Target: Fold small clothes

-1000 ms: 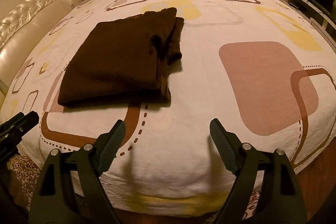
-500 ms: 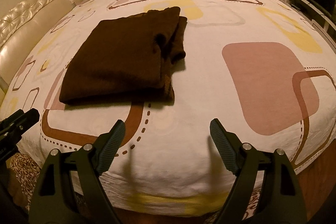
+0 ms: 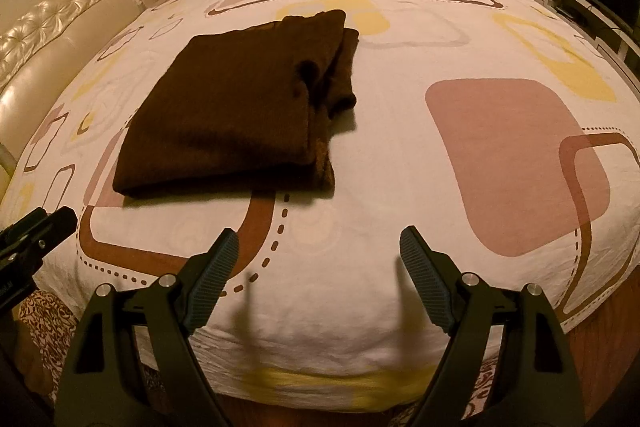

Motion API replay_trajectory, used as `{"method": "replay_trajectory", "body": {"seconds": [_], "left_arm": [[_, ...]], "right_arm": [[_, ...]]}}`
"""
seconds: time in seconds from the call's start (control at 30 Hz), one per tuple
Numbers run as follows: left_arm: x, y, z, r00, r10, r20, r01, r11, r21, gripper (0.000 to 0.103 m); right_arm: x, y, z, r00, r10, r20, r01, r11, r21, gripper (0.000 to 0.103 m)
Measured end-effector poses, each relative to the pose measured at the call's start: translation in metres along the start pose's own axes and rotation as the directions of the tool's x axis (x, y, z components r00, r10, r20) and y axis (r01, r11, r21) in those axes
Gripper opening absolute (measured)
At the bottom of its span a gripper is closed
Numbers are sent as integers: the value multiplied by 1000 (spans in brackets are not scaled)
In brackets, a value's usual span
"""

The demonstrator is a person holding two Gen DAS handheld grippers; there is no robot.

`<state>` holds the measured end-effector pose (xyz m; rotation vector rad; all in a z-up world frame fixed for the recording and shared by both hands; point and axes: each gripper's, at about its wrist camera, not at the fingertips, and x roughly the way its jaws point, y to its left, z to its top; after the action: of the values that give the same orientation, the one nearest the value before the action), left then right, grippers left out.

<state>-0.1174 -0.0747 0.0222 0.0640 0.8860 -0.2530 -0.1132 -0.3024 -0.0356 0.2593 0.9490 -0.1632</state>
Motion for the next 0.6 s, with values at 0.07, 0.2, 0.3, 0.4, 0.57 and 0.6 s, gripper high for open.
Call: {"method": "replay_trajectory", "body": {"seconds": [0.07,0.2,0.3,0.4,0.57,0.6], "left_arm": [[0,0,-1,1000,-1,0,1,1000,0,86],[1,0,0,1000,5,0,-5,1000,-4,86],[1,-1,1,1000,31,-5,-31,999,-8,90],[-9,-1,2,998,34,56,-33,999,-4,91],[-26,-2,8,991,-25,129,23,1000,17,91],[-27,0,11,991,-44,124,44,999,7,91]], "right_arm": [[0,0,-1,1000,-1,-1,1,1000,-1,83],[1,1,-1,1000,1,-3,-1,1000,-4,83],[1,2,-2,1000,4,-4,-4,1000,-5,83],[2,2,-2,1000,4,-4,-4,1000,-7,83],[1,2,-1,1000,20,-10,-20,1000,2,83],[1,1,0,1000,27,-11,-27,1000,4,83]]}}
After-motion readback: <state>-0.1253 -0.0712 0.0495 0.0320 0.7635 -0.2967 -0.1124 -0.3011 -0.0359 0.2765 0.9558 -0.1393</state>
